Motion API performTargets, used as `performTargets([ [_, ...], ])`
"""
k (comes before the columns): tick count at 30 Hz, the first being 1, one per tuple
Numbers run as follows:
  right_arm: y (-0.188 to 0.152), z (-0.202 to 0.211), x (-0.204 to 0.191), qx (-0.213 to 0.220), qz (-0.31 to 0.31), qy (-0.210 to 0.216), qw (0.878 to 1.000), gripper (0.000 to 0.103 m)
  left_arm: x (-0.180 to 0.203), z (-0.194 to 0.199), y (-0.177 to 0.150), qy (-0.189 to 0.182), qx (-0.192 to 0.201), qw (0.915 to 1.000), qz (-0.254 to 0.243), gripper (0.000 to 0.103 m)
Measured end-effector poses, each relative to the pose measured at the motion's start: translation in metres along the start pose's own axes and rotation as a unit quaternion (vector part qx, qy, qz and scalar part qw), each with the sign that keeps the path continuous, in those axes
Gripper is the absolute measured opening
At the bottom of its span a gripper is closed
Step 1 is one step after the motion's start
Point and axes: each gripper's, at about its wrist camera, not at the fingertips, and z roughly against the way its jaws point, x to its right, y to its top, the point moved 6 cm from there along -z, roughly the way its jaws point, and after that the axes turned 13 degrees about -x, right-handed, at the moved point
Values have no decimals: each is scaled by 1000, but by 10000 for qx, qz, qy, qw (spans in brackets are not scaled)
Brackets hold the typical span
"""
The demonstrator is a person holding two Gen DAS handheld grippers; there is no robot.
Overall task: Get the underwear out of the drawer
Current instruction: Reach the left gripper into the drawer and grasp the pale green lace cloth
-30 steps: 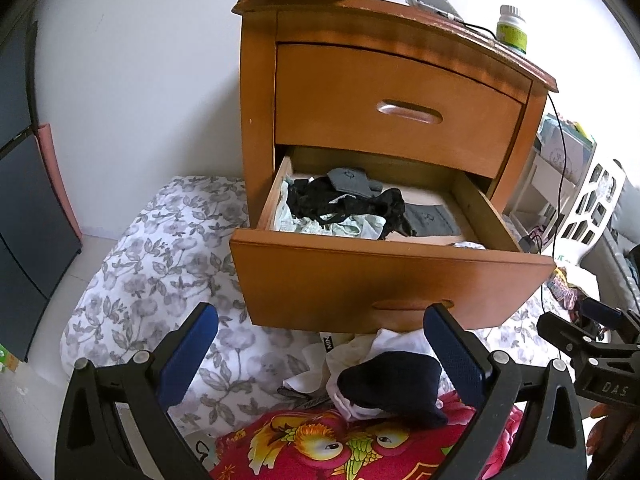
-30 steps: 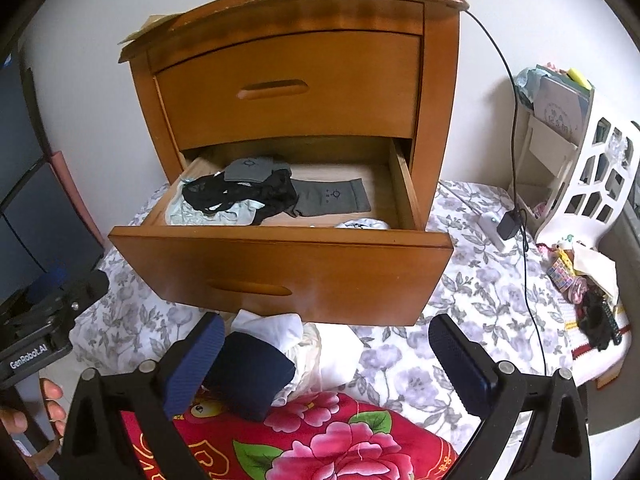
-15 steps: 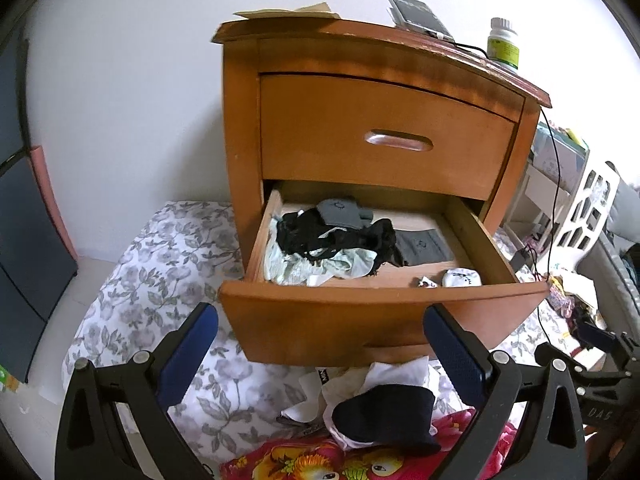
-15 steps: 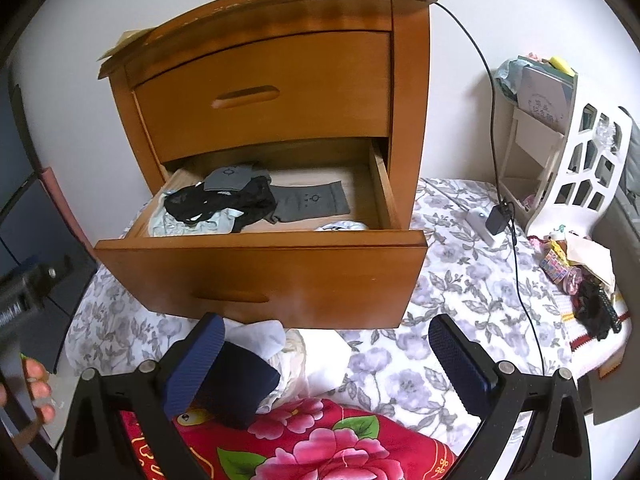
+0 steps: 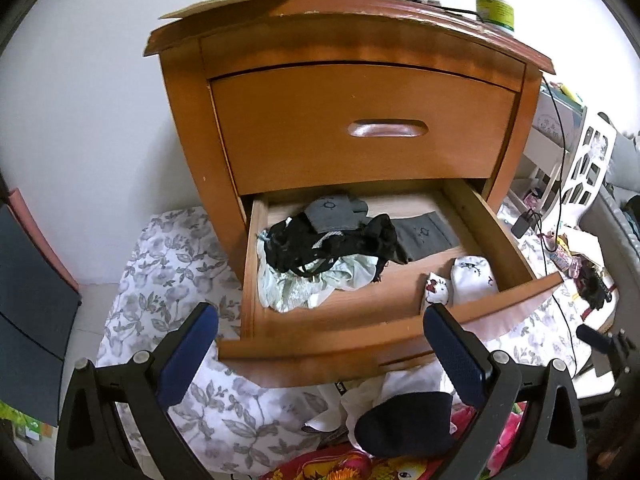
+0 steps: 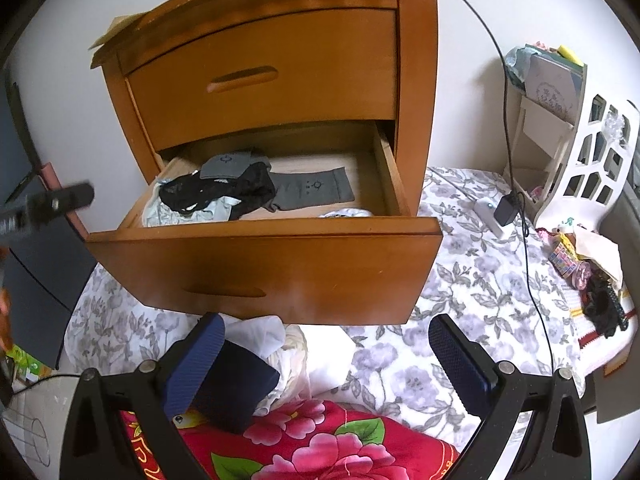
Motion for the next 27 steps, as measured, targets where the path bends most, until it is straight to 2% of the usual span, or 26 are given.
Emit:
performTargets([
  [6, -2, -8, 4, -92, -64, 31, 9999, 103, -4, -21, 24, -69, -383, 9992, -20, 102],
  [10, -2, -13, 7, -148, -113, 44, 9998, 103, -10, -40, 38, 111, -689, 9976, 31, 102],
  [12, -3, -16, 7, -175, -118, 62, 9998, 103, -11, -49, 43, 77, -833, 9965, 53, 102],
  [18, -4, -24, 7, -270, -107, 120, 9995, 103, -13, -85, 52, -227, -1485, 9877, 434, 102],
  [23, -4, -29, 9, -317, -144, 153, 9993, 103, -4, -112, 56, 59, -1945, 9805, 264, 102],
  [26, -4, -33, 11, -356, -173, 169, 9991, 103, -2, -128, 55, 228, -2167, 9759, 133, 96],
  [27, -4, -35, 11, -377, -179, 184, 9990, 103, -2, -135, 54, 255, -2267, 9736, 116, 88],
])
